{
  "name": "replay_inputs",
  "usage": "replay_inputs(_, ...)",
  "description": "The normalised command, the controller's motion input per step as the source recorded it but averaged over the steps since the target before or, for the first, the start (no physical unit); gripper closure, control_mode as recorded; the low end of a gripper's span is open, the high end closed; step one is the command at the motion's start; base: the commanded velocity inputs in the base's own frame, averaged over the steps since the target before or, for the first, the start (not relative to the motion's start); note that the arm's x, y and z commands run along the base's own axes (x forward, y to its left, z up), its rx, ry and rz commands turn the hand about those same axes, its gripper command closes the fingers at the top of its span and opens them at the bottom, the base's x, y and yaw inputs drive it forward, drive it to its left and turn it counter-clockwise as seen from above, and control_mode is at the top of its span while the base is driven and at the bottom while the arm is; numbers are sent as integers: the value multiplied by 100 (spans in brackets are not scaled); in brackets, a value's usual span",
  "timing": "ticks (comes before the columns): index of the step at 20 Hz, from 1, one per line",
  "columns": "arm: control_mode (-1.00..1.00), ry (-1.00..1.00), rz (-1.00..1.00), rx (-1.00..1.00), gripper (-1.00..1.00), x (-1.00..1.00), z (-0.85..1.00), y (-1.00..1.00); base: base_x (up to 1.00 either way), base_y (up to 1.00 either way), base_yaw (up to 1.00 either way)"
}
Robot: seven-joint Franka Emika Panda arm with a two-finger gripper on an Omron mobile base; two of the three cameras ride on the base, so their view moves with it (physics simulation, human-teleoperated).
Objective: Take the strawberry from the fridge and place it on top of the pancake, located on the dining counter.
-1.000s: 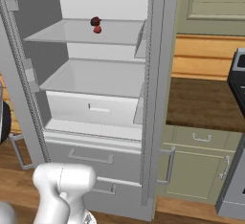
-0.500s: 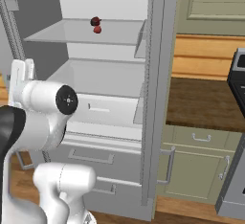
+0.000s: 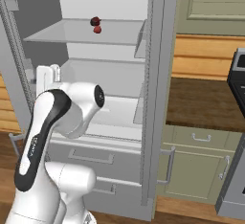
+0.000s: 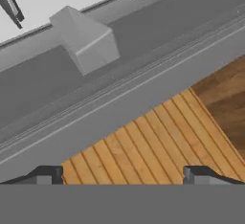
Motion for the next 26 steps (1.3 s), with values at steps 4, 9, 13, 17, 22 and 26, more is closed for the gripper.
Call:
replay_inputs(4, -100, -14, 21, 0, -100, 52, -37, 4, 0, 0, 0)
replay_inputs(9, -100, -11, 14, 0, -100, 43, -17, 14, 0, 0, 0)
replay_inputs(13, -100, -4, 4, 4, -100, 38, -1, 18, 0, 0, 0)
replay_inputs(17, -100, -1, 1, 1, -100, 31, 0, 22, 0, 0, 0)
replay_inputs(22, -100, -4, 0, 0, -100, 19, -10, 30, 0, 0, 0)
replay_inputs(26, -100, -4, 0, 0, -100, 17, -13, 28, 0, 0, 0)
